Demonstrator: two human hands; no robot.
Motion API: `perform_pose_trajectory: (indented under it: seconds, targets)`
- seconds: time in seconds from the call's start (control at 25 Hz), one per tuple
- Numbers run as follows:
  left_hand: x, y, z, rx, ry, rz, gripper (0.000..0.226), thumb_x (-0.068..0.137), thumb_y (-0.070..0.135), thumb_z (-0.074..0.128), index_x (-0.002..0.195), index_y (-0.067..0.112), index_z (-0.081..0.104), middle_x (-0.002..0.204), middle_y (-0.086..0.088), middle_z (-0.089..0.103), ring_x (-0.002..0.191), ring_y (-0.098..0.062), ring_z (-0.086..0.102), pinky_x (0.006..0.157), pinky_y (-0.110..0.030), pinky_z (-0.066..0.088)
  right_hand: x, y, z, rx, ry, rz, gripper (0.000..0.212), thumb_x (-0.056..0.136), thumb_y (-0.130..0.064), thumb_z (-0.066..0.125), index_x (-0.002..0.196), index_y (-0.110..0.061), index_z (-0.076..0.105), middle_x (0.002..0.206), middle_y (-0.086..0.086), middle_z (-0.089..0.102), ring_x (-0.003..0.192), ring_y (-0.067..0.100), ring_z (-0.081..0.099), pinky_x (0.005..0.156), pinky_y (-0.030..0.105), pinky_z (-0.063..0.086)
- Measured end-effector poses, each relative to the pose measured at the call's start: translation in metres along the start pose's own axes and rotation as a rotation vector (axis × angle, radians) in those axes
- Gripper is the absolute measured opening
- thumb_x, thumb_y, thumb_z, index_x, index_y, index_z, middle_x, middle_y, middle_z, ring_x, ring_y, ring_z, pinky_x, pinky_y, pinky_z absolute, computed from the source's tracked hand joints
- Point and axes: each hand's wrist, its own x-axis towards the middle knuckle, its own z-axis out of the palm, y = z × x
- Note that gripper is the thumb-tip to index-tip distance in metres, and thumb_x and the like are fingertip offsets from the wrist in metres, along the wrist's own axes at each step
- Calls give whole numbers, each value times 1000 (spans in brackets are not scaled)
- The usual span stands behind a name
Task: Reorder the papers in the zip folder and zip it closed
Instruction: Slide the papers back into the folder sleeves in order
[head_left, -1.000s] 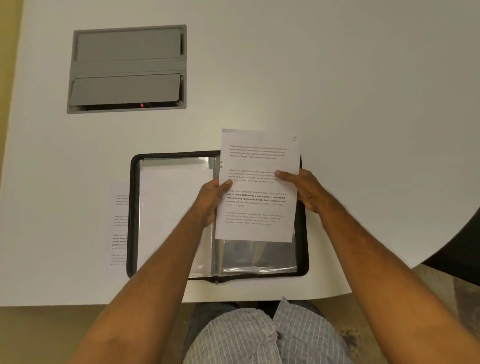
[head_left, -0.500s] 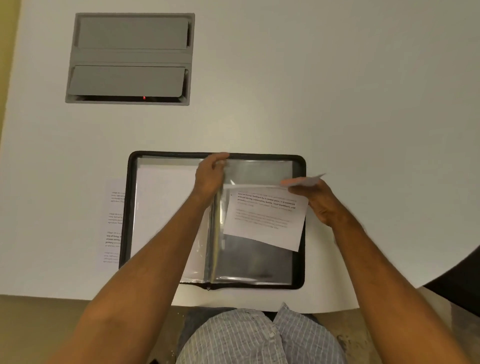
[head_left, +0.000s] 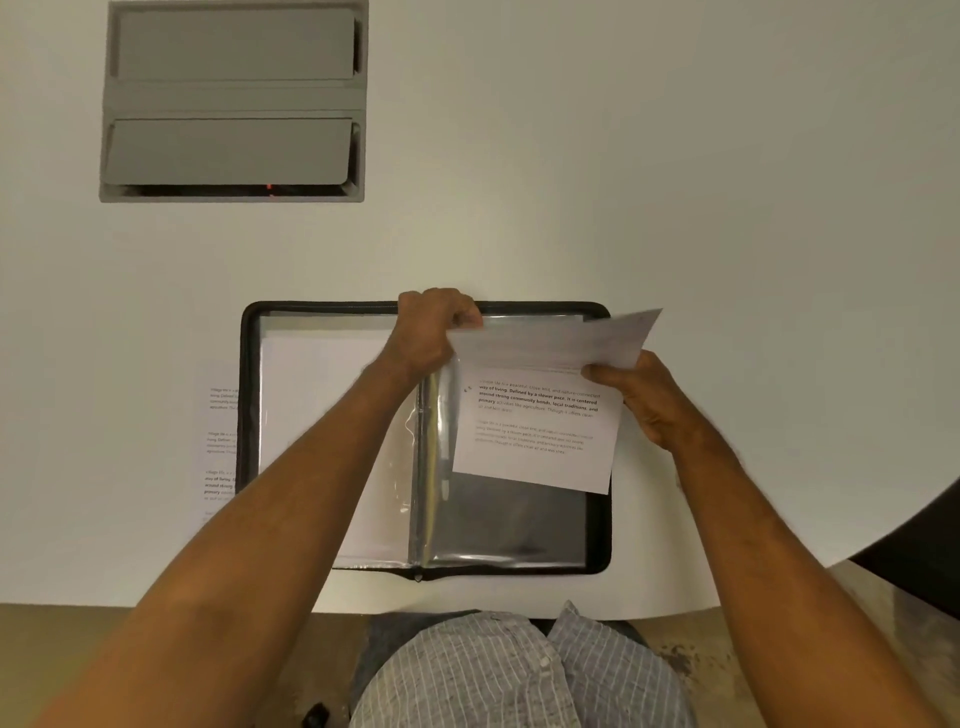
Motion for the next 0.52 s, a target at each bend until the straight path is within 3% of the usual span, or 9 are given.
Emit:
perform_pose_trajectory:
  seconds: [0.08,0.16,0.24,0.36,0.52]
  targets:
    - [1,-1,3,25,26,51,11,82,22,66,76,14,70,80,-2,69,78,-25,66,80,-54,53,0,-1,0,21,53,-14,29,92,-9,75,119,-20,69,113,3,77,101,21,74,88,33,61]
    - [3,-4,8,100,65,120,15,87,18,60,81,10,72,81,-6,66,75,-27,63,67,-48,55,-2,-3,-2,-44,104,-43,24,96,-19,72,119,-24,68,110,-3,77,95,15,76,83,29,62]
    - [3,-7,14,123,111,166,18,93,16,62,94,13,79,87,-6,64,81,-25,60,68,-39,52,-5,-2,-3,-181,175,-81,23,100,-31,68,122,-28,66,107,-11,75,90,10,75,79,27,61]
    - [-3,-4,17,91,188,91,17,96,18,66,107,16,80,92,-6,64,88,-23,58,71,-35,48,-8,2,-4,-272,281,-119,31,100,-37,66,129,-27,65,104,-19,71,90,2,71,78,22,57]
    - [-6,-1,16,108,188,59,17,97,23,65,102,21,80,92,0,72,84,-20,65,74,-35,50,-10,7,-11,-282,58,19,43,93,-18,76,135,-20,64,123,-4,73,101,10,72,75,26,61]
